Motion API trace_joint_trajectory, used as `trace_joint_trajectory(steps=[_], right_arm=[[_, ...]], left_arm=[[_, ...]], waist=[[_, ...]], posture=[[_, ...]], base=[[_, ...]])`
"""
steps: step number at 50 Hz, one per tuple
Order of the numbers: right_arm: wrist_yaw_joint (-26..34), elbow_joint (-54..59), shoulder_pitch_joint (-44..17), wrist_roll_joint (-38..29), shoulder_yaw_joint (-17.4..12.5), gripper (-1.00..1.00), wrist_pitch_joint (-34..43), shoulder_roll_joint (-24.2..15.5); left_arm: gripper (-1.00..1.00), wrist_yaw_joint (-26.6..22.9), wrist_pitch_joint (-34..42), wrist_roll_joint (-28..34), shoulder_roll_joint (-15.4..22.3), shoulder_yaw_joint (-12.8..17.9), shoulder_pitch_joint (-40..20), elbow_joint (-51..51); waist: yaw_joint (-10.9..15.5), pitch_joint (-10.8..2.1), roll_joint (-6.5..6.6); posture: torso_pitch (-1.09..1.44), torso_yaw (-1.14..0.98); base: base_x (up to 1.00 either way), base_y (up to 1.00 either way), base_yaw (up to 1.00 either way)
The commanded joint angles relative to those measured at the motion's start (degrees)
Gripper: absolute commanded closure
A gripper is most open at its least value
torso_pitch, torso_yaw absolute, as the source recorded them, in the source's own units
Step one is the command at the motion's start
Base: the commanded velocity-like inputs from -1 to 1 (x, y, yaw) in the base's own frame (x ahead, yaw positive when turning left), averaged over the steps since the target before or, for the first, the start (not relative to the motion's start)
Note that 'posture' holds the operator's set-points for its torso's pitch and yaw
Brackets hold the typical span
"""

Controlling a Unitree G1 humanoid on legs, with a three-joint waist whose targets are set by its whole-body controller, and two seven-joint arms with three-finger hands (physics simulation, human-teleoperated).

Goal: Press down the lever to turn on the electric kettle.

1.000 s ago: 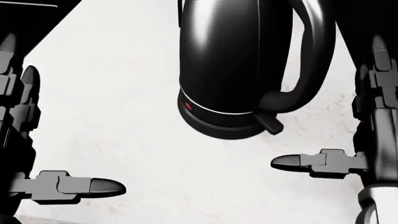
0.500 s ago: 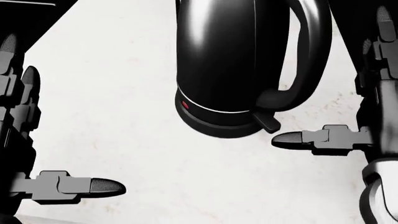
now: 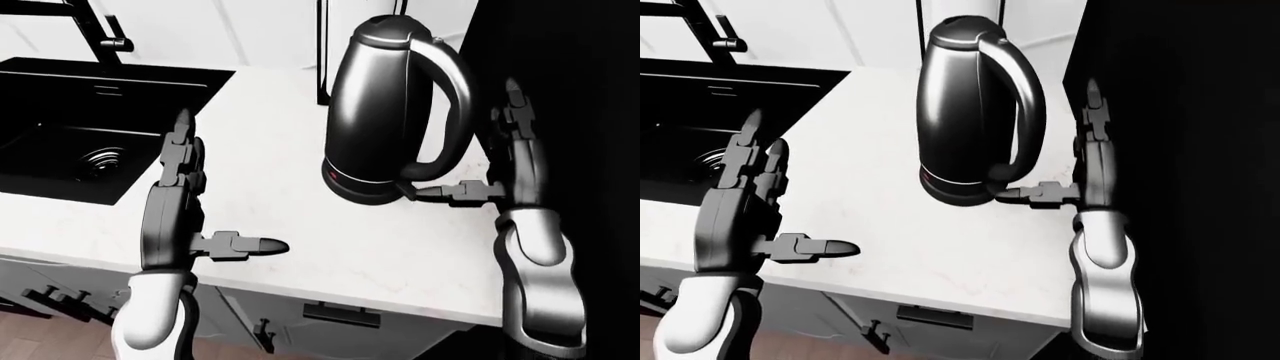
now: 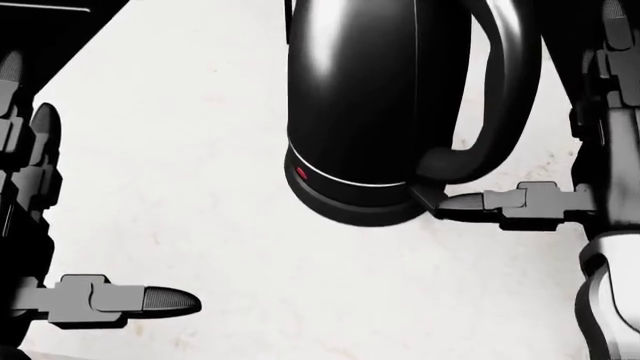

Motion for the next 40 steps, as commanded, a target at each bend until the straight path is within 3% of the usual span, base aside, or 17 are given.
trace_joint_trajectory(steps=[1,14,40], right_arm=[[-0.39,-1.91,-1.37,-0.04,-0.16,-1.0,-1.3,-0.43],[-0.86,-1.88,-3.51,-0.29,0.77,-1.0,0.97,-0.29],[-1.32,6.85,-6.94,-2.03,1.44,-1.0,-2.3,-1.57]], left_arm=[[-1.0,0.27,-1.6,0.04,0.19,0.08,-0.94,-1.81],[-1.0,0.28,-1.53,-0.35,0.34,0.46,-1.3,-1.53],[-1.0,0.38,-2.1,-0.42,0.39,0.62,-1.06,-1.1]], waist=[[-0.02,-0.98,-0.06],[0.03,-0.86,-0.1],[0.01,-0.84,-0.15]], posture=[[0.0,0.0],[0.0,0.0],[0.0,0.0]], base=[[0.0,0.0,0.0],[0.0,0.0,0.0],[0.0,0.0,0.0]])
